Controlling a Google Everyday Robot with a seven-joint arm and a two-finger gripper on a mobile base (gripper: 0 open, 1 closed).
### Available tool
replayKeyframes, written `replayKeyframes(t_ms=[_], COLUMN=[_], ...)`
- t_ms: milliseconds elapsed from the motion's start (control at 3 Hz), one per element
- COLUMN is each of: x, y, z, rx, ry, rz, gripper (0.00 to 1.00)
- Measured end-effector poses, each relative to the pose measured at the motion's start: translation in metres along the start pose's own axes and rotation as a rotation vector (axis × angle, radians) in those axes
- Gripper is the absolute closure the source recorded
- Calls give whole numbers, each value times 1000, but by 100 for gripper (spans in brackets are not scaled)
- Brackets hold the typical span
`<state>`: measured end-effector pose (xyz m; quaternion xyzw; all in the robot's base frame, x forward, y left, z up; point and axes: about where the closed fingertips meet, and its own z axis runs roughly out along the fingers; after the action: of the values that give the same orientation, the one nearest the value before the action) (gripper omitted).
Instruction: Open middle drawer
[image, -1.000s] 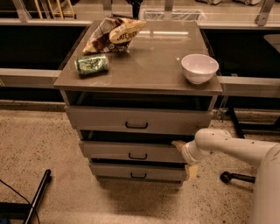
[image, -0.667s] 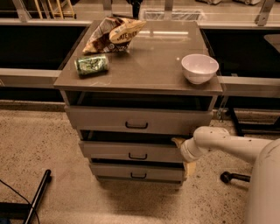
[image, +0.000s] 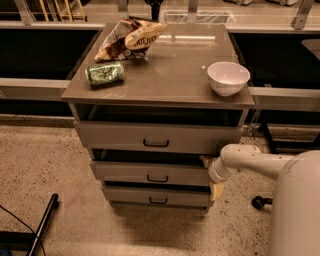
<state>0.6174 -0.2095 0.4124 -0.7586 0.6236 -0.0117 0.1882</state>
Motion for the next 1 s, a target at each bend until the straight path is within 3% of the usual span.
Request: replayKeyframes(t_ms=[333, 1000], x=[3, 8], y=[1, 1], z=[4, 8], rx=[-14, -36], ry=[9, 14], rz=[19, 44], gripper=[25, 27])
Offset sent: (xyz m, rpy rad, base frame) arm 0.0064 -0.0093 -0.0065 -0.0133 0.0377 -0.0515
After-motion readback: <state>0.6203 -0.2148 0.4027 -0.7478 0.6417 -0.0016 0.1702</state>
